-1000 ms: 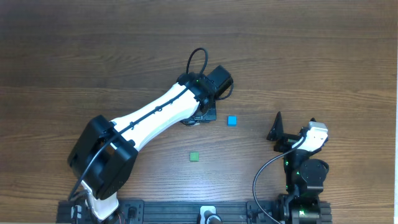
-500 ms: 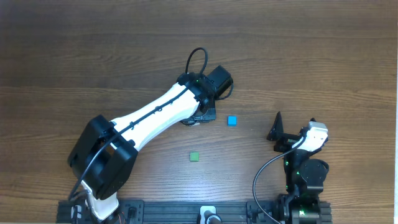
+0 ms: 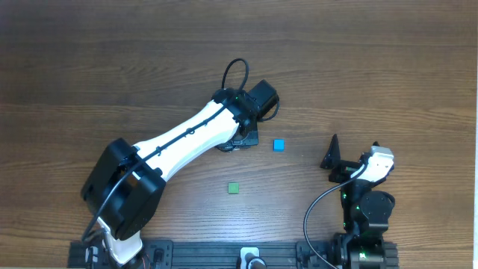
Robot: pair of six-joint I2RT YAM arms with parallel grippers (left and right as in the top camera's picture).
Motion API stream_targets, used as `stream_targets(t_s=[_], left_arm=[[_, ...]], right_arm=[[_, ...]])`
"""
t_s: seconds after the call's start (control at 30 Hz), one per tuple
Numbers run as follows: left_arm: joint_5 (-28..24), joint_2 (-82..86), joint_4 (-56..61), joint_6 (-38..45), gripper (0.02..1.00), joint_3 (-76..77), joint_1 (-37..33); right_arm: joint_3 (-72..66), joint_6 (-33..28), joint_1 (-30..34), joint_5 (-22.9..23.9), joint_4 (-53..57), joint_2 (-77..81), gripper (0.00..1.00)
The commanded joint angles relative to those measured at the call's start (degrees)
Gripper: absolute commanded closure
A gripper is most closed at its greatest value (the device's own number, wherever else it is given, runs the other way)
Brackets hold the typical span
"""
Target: Stack Cubes
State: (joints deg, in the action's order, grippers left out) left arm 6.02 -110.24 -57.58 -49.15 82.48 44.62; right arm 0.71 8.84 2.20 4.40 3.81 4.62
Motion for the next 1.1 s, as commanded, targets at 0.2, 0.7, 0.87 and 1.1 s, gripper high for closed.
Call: stream_targets(t_s=[0.2, 0.7, 0.87, 1.1], left_arm=[[0.7, 1.7, 0.2, -0.8, 0.531, -0.7, 0.2], [2.1, 6.2, 6.6, -0.8, 0.163, -0.7, -6.0], [4.4, 11.9, 13.7, 1.9, 0.145, -0.7, -16.0], [6.2, 23.1, 20.6, 10.5, 0.093, -0.7, -30.4]], right_arm=[[-0.4, -0.1, 0.0, -0.3, 0.1, -0.2, 0.007], [-0.4, -0.1, 0.0, -0.3, 0.1, -0.2, 0.009], [-0.4, -0.1, 0.0, -0.3, 0.1, -0.2, 0.007], [-0.4, -0.1, 0.0, -0.3, 0.1, -0.2, 0.007]])
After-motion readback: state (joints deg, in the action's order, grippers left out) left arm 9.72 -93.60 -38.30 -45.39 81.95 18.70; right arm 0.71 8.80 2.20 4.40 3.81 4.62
